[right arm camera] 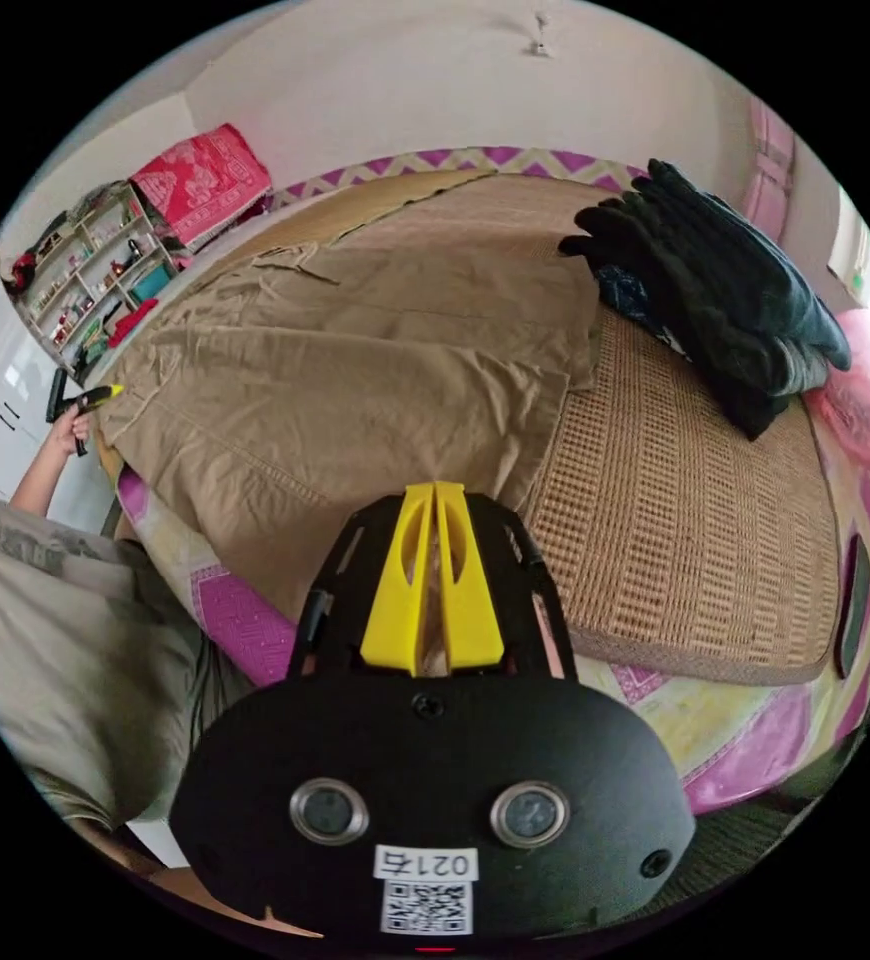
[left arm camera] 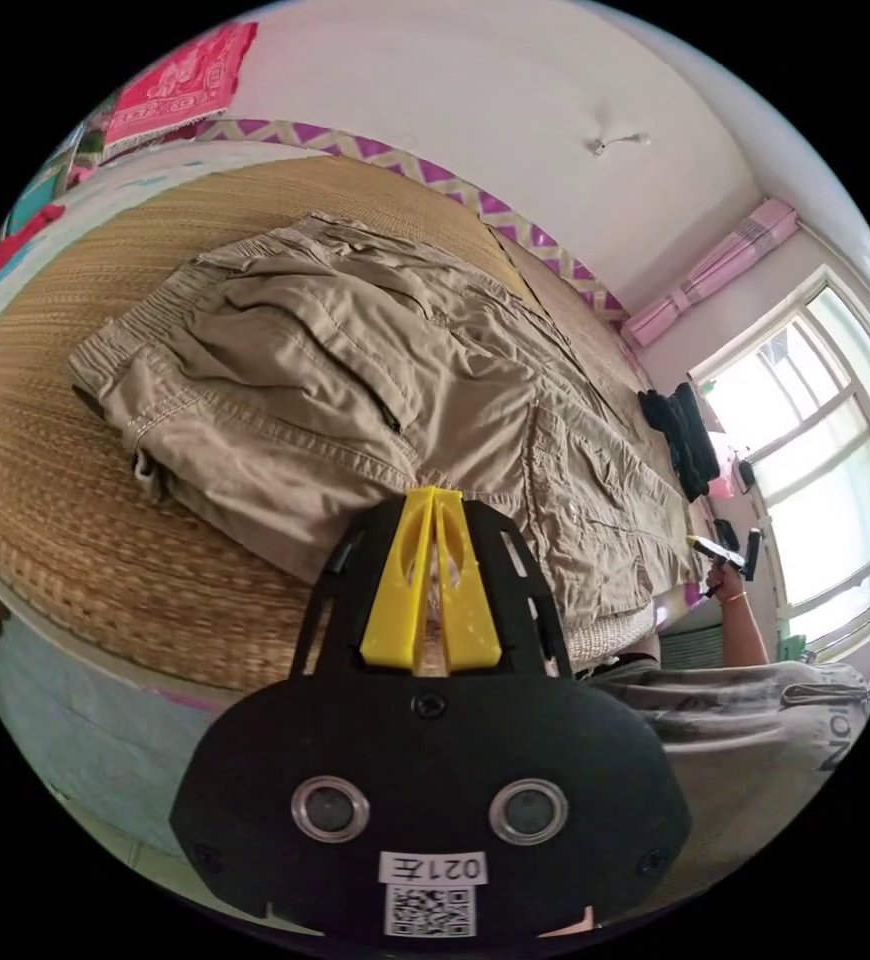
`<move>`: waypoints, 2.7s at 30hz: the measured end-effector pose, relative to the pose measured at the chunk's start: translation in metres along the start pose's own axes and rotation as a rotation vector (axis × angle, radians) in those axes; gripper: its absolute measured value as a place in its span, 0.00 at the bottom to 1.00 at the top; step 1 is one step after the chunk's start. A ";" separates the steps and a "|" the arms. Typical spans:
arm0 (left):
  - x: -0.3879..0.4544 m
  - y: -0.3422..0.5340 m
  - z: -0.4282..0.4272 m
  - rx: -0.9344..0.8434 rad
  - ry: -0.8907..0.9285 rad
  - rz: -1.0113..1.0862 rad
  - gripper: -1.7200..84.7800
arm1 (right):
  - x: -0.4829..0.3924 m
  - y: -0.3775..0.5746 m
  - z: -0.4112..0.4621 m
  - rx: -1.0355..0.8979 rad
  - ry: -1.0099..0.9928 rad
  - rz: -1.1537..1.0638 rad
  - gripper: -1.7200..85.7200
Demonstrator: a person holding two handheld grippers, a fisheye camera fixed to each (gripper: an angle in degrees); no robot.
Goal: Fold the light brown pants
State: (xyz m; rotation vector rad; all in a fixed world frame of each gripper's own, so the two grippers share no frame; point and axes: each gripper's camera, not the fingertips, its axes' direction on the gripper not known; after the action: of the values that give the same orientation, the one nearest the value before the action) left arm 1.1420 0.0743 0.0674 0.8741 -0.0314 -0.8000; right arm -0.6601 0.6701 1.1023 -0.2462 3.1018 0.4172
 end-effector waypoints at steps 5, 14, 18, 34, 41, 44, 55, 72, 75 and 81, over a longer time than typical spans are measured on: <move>-0.003 0.018 -0.022 0.017 0.071 -0.064 0.01 | 0.027 0.015 -0.008 0.006 -0.095 0.093 0.01; -0.020 0.062 -0.095 0.236 0.199 -0.038 0.01 | 0.019 0.039 -0.026 -0.001 0.033 0.110 0.01; -0.050 0.084 -0.131 0.283 0.207 -0.115 0.01 | 0.018 0.083 -0.060 0.142 -0.088 0.157 0.02; -0.148 0.144 -0.174 0.370 0.416 -0.487 0.17 | 0.049 0.336 -0.056 0.510 -0.590 1.041 0.15; -0.146 0.118 -0.173 0.299 0.381 -0.475 0.22 | 0.039 0.303 -0.033 0.445 -0.625 1.013 0.16; -0.154 0.110 -0.165 0.285 0.399 -0.498 0.22 | 0.033 0.292 -0.023 0.445 -0.622 1.022 0.16; -0.195 0.083 -0.123 0.264 0.445 -0.577 0.19 | 0.024 0.293 0.003 0.456 -0.674 1.057 0.12; -0.212 0.029 -0.065 0.089 0.319 -0.555 0.24 | 0.024 0.308 0.023 0.465 -0.642 1.071 0.11; -0.220 0.033 -0.048 0.107 0.324 -0.558 0.21 | 0.021 0.301 0.033 0.440 -0.651 1.055 0.12; -0.239 0.041 -0.021 0.153 0.347 -0.583 0.18 | 0.017 0.284 0.057 0.393 -0.653 1.026 0.10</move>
State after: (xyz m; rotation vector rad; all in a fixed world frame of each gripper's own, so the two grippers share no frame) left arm 1.0033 0.2562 0.1500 1.1789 0.4930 -1.1854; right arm -0.7216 0.9530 1.1218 1.2259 2.3235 -0.1367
